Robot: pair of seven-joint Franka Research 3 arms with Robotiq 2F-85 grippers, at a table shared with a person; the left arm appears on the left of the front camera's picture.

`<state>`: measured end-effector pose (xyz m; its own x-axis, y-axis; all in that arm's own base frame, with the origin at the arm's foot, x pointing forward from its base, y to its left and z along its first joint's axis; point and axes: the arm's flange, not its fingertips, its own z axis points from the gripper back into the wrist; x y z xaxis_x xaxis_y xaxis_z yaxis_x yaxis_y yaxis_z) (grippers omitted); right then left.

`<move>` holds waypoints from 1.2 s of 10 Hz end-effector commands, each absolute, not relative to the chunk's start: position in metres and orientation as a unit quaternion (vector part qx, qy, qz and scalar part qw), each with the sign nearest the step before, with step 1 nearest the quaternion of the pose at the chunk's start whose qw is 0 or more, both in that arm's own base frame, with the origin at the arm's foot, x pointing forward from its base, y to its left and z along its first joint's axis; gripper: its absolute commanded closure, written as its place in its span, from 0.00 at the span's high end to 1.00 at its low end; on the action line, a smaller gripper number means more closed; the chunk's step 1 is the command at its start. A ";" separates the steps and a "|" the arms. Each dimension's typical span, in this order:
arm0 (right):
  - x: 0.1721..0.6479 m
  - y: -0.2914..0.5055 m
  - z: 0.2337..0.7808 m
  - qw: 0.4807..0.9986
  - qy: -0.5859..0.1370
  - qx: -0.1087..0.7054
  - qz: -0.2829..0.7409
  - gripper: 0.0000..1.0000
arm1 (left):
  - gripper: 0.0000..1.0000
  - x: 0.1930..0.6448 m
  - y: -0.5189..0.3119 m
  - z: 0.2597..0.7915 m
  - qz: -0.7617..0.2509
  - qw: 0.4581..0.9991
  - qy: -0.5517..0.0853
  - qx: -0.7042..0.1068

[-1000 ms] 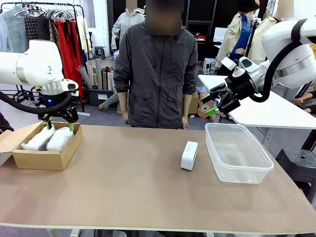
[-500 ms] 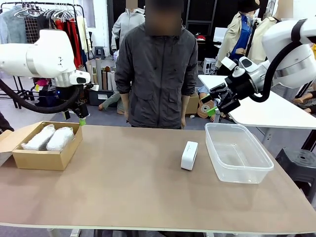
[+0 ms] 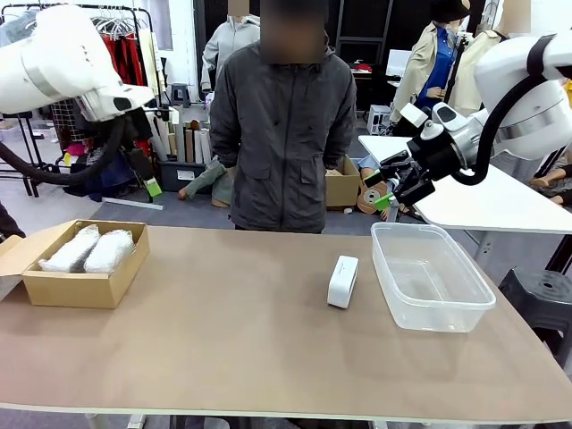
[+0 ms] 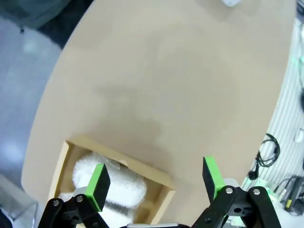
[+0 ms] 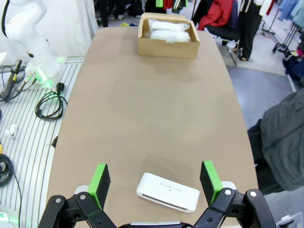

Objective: Separate and place wrapped and unwrapped clocks.
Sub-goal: Pick up the Digital clock indicated by the person.

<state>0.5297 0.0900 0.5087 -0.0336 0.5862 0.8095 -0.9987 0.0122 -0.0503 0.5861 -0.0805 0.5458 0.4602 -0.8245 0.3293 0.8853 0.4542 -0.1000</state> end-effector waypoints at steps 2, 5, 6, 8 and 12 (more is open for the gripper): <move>0.529 0.090 0.510 0.624 -0.337 0.302 0.637 1.00 | 1.00 0.595 -0.061 0.559 -0.553 0.796 -0.141 -0.203; 0.529 0.090 0.510 0.624 -0.337 0.302 0.637 1.00 | 1.00 0.606 -0.048 0.573 -0.582 0.749 -0.190 -0.253; 0.529 0.090 0.510 0.624 -0.337 0.302 0.637 1.00 | 1.00 0.604 -0.044 0.573 -0.604 0.720 -0.217 -0.264; 0.529 0.090 0.510 0.624 -0.337 0.302 0.637 1.00 | 1.00 0.596 -0.040 0.574 -0.640 0.678 -0.255 -0.256; 0.529 0.090 0.510 0.624 -0.337 0.302 0.637 1.00 | 1.00 0.567 -0.035 0.572 -0.684 0.629 -0.299 -0.218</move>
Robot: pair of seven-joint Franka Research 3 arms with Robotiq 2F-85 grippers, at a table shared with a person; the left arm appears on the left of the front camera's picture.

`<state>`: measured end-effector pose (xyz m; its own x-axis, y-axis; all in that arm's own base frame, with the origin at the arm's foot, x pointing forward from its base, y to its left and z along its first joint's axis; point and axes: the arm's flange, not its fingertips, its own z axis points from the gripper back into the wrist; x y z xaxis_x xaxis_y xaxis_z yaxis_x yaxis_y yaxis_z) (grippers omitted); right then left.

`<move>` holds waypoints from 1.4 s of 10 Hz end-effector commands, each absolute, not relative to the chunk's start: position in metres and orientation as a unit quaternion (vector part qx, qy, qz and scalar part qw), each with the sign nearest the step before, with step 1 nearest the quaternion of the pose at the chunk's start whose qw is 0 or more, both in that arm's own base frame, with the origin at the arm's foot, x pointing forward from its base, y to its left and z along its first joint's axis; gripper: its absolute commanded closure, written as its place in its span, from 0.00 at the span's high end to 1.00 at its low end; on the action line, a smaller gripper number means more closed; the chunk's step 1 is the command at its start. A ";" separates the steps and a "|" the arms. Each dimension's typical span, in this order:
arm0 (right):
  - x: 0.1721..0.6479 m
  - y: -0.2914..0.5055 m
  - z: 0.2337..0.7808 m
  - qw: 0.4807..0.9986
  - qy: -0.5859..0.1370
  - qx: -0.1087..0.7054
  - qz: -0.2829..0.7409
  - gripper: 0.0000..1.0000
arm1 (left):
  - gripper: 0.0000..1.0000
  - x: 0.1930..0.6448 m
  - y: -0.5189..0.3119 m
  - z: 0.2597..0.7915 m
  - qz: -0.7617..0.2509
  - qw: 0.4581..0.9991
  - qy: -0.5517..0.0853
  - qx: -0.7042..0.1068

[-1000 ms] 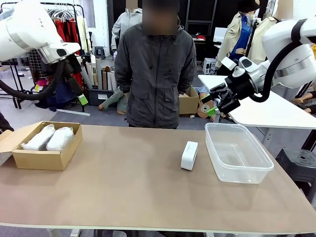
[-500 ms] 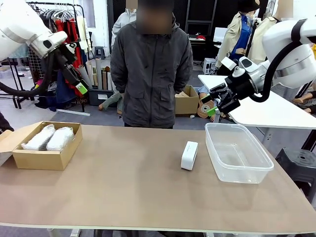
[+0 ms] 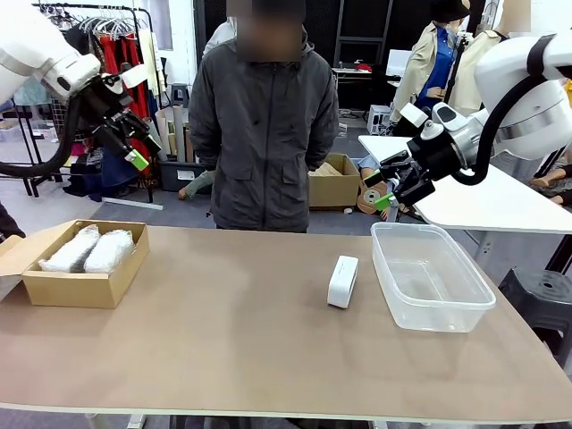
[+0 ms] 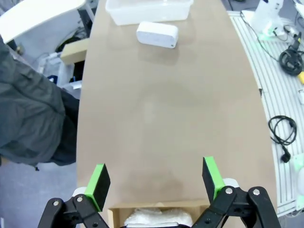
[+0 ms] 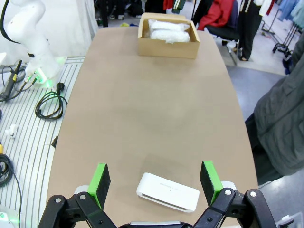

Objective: Separate and place wrapped and unwrapped clocks.
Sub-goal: Pick up the Digital clock indicated by the person.

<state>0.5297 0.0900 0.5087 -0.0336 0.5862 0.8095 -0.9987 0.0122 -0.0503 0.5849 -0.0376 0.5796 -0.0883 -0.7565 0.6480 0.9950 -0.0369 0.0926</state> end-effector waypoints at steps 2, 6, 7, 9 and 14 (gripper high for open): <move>0.529 0.090 0.510 0.624 -0.337 0.302 0.637 1.00 | 1.00 0.563 -0.032 0.572 -0.688 0.605 -0.332 -0.224; 0.529 0.090 0.510 0.624 -0.337 0.302 0.637 1.00 | 1.00 0.571 -0.032 0.579 -0.686 0.617 -0.315 -0.224; 0.529 0.090 0.510 0.624 -0.337 0.302 0.637 1.00 | 1.00 0.571 -0.032 0.579 -0.686 0.617 -0.315 -0.224; 0.529 0.090 0.510 0.624 -0.337 0.302 0.637 1.00 | 1.00 0.571 -0.032 0.579 -0.686 0.617 -0.315 -0.224; 0.529 0.090 0.510 0.624 -0.337 0.302 0.637 1.00 | 1.00 0.571 -0.032 0.579 -0.686 0.617 -0.315 -0.224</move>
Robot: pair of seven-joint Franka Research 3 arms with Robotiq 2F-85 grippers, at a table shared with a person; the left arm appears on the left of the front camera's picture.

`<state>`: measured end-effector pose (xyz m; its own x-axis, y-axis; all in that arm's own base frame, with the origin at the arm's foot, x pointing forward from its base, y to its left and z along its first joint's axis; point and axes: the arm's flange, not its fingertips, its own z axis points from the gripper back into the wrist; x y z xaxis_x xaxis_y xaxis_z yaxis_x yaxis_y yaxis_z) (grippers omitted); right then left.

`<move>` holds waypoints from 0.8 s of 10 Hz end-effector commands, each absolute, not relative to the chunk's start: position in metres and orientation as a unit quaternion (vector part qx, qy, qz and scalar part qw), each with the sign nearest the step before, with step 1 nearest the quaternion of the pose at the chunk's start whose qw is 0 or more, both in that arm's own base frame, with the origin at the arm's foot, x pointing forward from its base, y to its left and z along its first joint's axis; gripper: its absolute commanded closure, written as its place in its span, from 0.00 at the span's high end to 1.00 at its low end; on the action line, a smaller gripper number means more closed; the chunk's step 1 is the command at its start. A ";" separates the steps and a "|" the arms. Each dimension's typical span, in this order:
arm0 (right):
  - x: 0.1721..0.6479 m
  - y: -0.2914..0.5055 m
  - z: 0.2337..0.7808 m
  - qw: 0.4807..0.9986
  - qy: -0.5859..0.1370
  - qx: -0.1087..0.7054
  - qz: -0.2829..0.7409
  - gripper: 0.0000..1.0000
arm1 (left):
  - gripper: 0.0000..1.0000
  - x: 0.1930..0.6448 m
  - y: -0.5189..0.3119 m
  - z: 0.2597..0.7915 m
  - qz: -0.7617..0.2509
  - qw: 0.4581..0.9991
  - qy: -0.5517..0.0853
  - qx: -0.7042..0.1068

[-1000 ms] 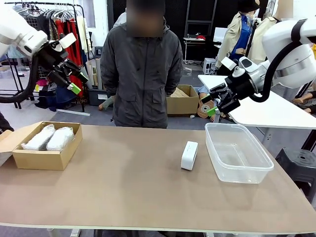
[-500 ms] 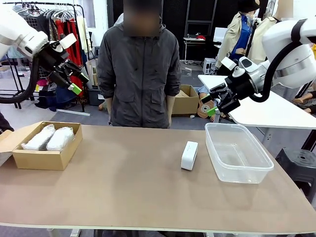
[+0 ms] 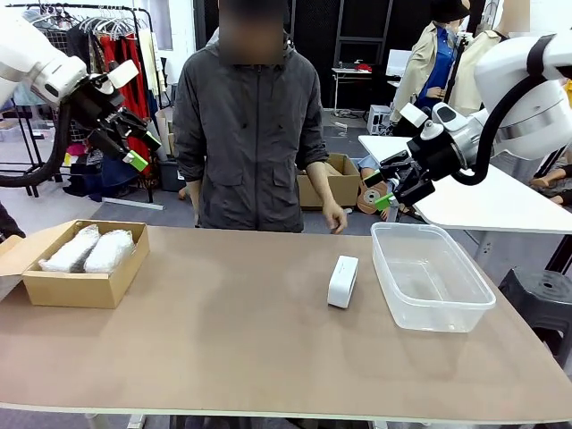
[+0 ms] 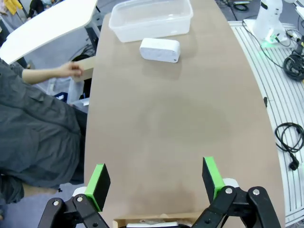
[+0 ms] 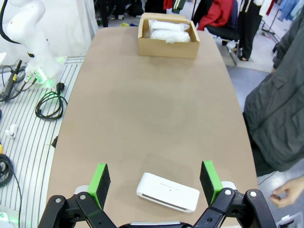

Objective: Separate and place wrapped and unwrapped clocks.
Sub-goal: Pick up the Digital clock indicated by the person.

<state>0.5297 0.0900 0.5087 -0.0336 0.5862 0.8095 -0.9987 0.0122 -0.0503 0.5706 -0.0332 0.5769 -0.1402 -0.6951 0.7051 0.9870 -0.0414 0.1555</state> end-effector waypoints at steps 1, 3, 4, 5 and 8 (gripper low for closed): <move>0.529 0.090 0.510 0.624 -0.337 0.302 0.637 1.00 | 1.00 0.571 -0.032 0.579 -0.686 0.617 -0.315 -0.224; 0.529 0.090 0.510 0.624 -0.337 0.302 0.637 1.00 | 1.00 0.571 -0.032 0.579 -0.686 0.617 -0.315 -0.224; 0.529 0.090 0.510 0.624 -0.337 0.302 0.637 1.00 | 1.00 0.571 -0.032 0.579 -0.686 0.617 -0.315 -0.224; 0.529 0.090 0.510 0.624 -0.337 0.302 0.637 1.00 | 1.00 0.571 -0.032 0.579 -0.686 0.617 -0.315 -0.224; 0.529 0.090 0.510 0.624 -0.337 0.302 0.637 1.00 | 1.00 0.571 -0.032 0.579 -0.686 0.617 -0.315 -0.224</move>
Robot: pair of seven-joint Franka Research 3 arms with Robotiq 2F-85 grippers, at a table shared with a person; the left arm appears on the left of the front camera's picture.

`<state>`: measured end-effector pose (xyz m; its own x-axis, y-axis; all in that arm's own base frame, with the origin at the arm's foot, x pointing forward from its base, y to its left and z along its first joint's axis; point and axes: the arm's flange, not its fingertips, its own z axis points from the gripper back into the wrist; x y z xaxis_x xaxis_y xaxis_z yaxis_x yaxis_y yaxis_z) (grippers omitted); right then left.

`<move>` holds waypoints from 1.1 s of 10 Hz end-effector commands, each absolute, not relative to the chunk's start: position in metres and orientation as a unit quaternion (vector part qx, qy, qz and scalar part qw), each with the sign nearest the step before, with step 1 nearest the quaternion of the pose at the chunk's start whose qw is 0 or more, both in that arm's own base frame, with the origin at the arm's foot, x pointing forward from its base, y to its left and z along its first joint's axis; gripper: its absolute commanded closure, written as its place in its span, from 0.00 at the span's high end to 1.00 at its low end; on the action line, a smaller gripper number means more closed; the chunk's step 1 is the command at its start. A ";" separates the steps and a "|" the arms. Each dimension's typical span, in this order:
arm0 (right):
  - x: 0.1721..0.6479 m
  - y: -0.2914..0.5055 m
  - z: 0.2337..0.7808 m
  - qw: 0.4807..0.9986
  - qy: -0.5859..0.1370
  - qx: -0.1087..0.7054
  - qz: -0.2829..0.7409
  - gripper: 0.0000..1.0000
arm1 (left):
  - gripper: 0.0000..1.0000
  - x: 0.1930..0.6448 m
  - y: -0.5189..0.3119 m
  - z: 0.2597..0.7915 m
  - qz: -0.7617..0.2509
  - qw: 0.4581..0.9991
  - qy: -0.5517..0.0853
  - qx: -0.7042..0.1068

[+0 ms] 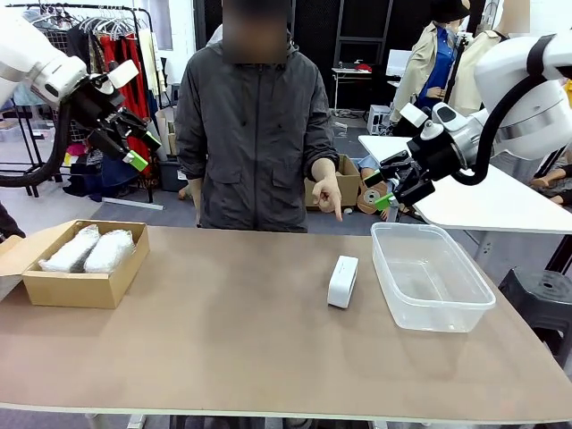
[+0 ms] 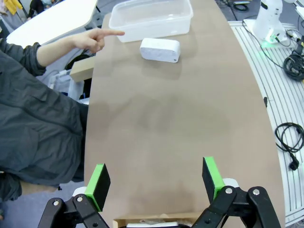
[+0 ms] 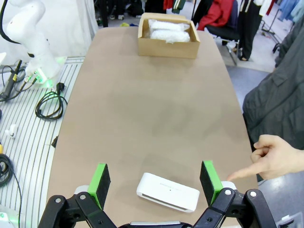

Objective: Separate and place wrapped and unwrapped clocks.
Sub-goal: Pick up the Digital clock indicated by the person.

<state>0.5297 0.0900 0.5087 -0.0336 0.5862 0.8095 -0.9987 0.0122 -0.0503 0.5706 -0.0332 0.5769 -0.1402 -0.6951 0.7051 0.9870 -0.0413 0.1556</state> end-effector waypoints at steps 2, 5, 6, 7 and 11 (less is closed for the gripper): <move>0.529 0.090 0.510 0.624 -0.337 0.302 0.637 1.00 | 1.00 0.571 -0.032 0.579 -0.686 0.617 -0.315 -0.224; 0.529 0.090 0.510 0.624 -0.337 0.302 0.637 1.00 | 1.00 0.571 -0.032 0.579 -0.686 0.617 -0.315 -0.224; 0.529 0.090 0.510 0.624 -0.337 0.302 0.637 1.00 | 1.00 0.571 -0.032 0.579 -0.686 0.617 -0.315 -0.224; 0.529 0.090 0.510 0.624 -0.337 0.302 0.637 1.00 | 1.00 0.571 -0.032 0.579 -0.686 0.617 -0.315 -0.224; 0.529 0.090 0.510 0.624 -0.337 0.302 0.637 1.00 | 1.00 0.571 -0.032 0.579 -0.686 0.617 -0.315 -0.224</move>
<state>0.5297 0.0900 0.5087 -0.0336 0.5862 0.8095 -0.9987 0.0122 -0.0503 0.5706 -0.0332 0.5769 -0.1402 -0.6951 0.7051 0.9870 -0.0413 0.1556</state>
